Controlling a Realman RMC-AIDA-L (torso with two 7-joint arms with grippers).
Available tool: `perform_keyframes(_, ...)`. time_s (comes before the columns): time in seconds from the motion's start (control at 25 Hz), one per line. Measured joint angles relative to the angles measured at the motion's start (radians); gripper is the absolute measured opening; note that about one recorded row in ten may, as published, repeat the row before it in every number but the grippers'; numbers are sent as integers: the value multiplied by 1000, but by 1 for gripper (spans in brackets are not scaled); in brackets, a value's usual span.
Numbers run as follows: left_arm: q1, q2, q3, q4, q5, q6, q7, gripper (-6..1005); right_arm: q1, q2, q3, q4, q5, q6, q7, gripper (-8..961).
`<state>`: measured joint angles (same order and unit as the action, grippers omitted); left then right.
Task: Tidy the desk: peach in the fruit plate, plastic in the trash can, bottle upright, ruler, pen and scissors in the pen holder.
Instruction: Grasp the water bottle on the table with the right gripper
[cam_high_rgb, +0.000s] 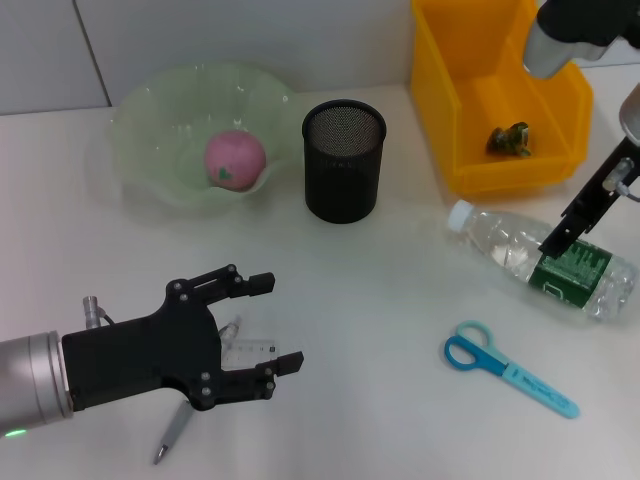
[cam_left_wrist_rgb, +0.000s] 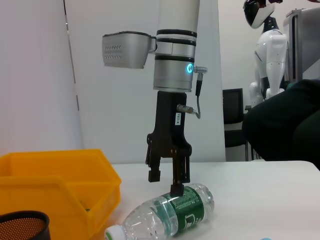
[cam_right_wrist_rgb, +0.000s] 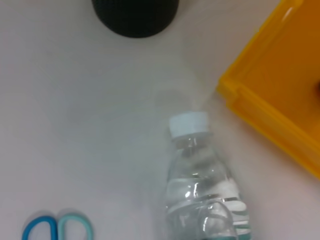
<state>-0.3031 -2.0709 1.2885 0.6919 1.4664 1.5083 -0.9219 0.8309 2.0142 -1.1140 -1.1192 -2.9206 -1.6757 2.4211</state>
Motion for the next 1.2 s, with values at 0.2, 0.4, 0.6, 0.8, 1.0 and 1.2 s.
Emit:
perform_keyframes(0.2,-4,0,0,0,0,-2,-3,827,-1,5,-13,9,0,5,0,814)
perform_keyframes(0.4,-4,0,0,-2,0,-2,-3,827,1,6,-13,27,0,10,0,814)
perform_keyframes(0.6,-4,0,0,-2,0,-2,-3,827,-1,7,-13,27,0,13,-5,813)
perform_keyframes(0.8,-4,0,0,-2,0,-2,-4,827,0,9,-16,45,0,28,-7,813)
perform_keyframes(1.0,-4,0,0,-3,0,-2,-5,827,4,11,-24,72,0,44,-1,813)
perform_keyframes(1.2,-4,0,0,-3,0,-2,-5,827,4,12,-52,95,0,68,8,812)
